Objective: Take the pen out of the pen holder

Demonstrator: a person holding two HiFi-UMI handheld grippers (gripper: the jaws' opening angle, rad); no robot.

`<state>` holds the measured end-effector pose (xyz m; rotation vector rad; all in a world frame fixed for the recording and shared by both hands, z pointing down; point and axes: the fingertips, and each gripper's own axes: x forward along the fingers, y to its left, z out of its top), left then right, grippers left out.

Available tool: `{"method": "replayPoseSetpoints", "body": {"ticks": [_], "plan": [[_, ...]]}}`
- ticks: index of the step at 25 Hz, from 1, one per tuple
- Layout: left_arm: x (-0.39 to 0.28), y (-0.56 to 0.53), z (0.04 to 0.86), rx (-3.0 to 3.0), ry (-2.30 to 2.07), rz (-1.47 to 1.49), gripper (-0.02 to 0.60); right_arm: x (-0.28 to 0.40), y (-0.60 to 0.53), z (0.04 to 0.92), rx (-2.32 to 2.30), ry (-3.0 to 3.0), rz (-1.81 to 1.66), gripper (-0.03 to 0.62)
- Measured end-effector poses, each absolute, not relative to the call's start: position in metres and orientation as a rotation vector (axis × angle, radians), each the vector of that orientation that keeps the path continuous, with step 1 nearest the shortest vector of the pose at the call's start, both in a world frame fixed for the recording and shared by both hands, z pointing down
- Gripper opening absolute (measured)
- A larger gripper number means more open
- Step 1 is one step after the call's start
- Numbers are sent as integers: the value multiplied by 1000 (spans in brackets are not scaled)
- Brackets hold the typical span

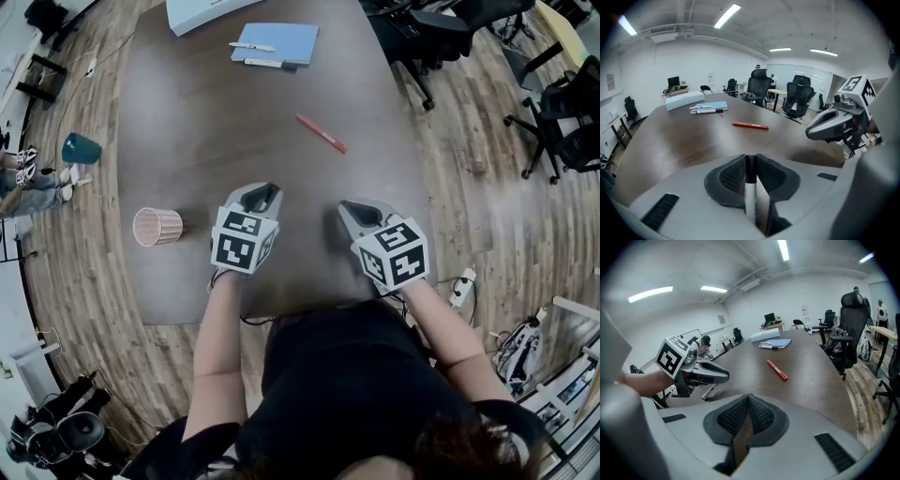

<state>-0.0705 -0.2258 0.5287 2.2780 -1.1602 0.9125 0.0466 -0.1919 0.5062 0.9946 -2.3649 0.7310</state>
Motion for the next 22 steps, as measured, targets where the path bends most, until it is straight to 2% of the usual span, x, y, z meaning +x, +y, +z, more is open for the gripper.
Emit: {"method": "replayPoseSetpoints", "body": {"ticks": [17, 22], "plan": [[-56, -223, 581, 2228, -1084, 1067, 95, 67, -197, 517, 1037, -2327, 769, 18], [-55, -219, 576, 2197, -1071, 989, 144, 66, -195, 515, 1033, -2333, 766, 18]]}}
